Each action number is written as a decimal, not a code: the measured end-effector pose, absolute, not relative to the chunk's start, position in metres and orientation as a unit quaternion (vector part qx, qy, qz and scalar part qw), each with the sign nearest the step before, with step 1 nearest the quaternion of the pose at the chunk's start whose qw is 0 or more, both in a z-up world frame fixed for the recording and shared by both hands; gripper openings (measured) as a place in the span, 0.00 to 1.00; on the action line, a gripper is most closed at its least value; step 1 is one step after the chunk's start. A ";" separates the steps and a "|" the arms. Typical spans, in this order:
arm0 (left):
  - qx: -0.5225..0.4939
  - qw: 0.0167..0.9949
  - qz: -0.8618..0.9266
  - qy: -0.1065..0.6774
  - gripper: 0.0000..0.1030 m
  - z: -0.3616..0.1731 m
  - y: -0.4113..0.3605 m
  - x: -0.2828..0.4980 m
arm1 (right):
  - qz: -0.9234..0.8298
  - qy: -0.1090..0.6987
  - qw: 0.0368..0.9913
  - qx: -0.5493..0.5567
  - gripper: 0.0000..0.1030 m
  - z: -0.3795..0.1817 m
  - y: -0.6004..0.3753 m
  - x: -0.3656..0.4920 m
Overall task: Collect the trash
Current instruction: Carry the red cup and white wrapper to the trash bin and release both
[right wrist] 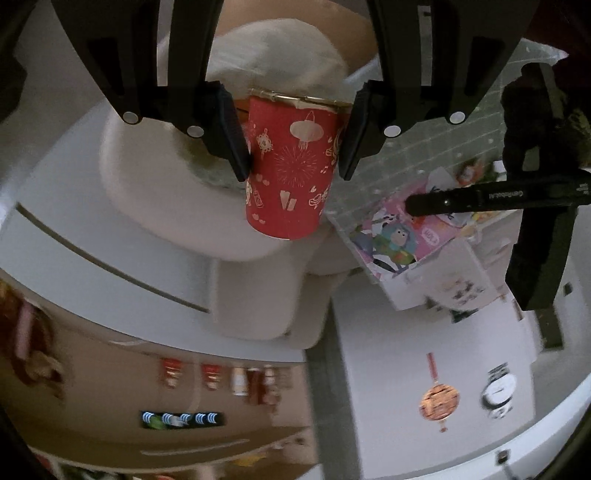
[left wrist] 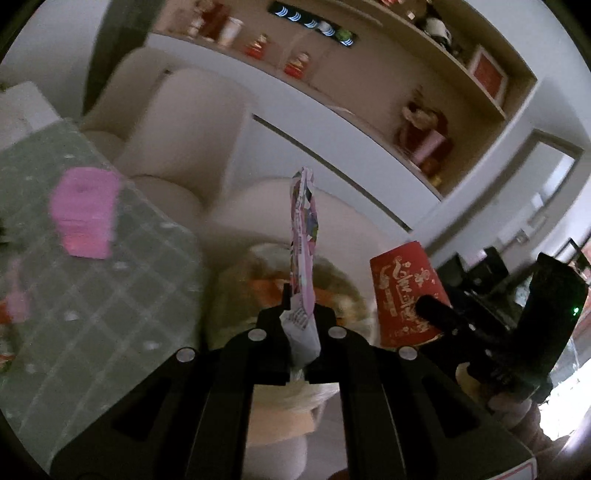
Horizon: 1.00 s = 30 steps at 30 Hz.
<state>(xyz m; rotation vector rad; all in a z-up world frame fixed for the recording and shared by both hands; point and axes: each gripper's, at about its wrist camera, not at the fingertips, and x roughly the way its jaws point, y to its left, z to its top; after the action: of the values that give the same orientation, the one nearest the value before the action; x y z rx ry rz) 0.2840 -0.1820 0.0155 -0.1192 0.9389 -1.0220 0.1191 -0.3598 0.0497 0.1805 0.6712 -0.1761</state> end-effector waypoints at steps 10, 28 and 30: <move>-0.038 0.720 -0.496 0.484 0.04 -0.025 -0.272 0.281 | -0.137 0.318 0.929 0.128 0.46 0.034 -0.420 0.077; -0.033 0.790 -0.372 0.487 0.34 -0.035 -0.189 0.282 | -0.069 0.394 0.902 0.164 0.46 -0.047 -0.423 0.175; -0.036 0.804 -0.356 0.475 0.35 -0.027 -0.172 0.282 | -0.065 0.418 0.893 0.153 0.46 -0.066 -0.418 0.197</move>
<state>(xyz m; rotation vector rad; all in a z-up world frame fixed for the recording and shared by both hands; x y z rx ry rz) 0.2819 -0.1718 -0.0274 -0.0770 1.0173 -0.7627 0.1974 -0.4178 -0.0664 0.3182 0.8678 -0.1341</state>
